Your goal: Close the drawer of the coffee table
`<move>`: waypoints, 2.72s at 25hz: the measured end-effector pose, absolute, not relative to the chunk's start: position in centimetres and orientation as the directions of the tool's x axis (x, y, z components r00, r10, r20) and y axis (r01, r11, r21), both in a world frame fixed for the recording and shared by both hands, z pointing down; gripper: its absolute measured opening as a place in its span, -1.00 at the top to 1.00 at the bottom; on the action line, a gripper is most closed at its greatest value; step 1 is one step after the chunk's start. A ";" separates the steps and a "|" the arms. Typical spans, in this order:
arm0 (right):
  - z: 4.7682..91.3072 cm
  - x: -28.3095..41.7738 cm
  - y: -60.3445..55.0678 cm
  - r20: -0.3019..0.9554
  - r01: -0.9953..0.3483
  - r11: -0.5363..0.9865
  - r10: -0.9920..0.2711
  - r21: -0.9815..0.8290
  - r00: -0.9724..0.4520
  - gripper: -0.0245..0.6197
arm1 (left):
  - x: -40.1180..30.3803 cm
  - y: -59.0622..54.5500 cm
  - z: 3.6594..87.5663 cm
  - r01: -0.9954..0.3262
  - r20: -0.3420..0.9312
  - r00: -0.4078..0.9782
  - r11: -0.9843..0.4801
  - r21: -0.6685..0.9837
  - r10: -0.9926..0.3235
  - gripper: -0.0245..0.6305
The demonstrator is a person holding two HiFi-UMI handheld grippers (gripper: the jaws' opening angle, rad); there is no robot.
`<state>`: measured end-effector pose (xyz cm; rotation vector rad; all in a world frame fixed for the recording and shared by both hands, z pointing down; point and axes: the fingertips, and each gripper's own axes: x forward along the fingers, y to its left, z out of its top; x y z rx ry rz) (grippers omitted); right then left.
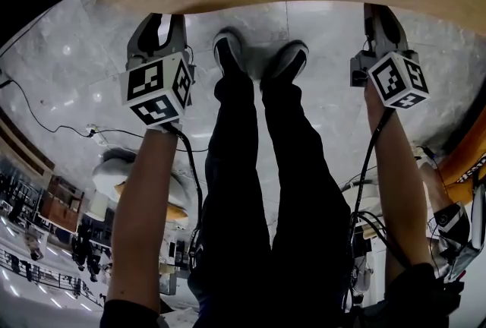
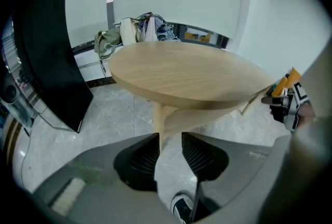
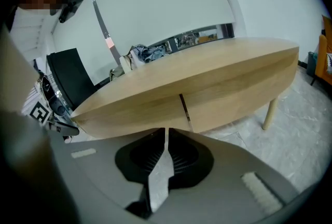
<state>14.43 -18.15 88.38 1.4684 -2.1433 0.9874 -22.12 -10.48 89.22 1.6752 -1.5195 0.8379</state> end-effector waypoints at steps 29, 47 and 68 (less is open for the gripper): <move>55.4 10.3 -16.3 0.455 -0.889 0.342 -0.767 -0.305 -0.452 0.92 | -7.8 -14.0 56.8 -0.936 0.573 0.351 -0.277 0.216 -0.741 0.56; 28.2 6.4 -19.3 0.154 -0.834 0.462 -0.840 -0.302 -0.521 0.92 | -11.2 -18.2 29.7 -0.930 0.325 0.361 -0.313 0.192 -0.874 0.92; 14.6 7.5 -19.1 0.033 -0.867 0.484 -0.871 -0.119 -0.490 0.92 | -11.9 -18.9 16.3 -0.913 0.119 0.386 -0.360 0.195 -0.915 0.92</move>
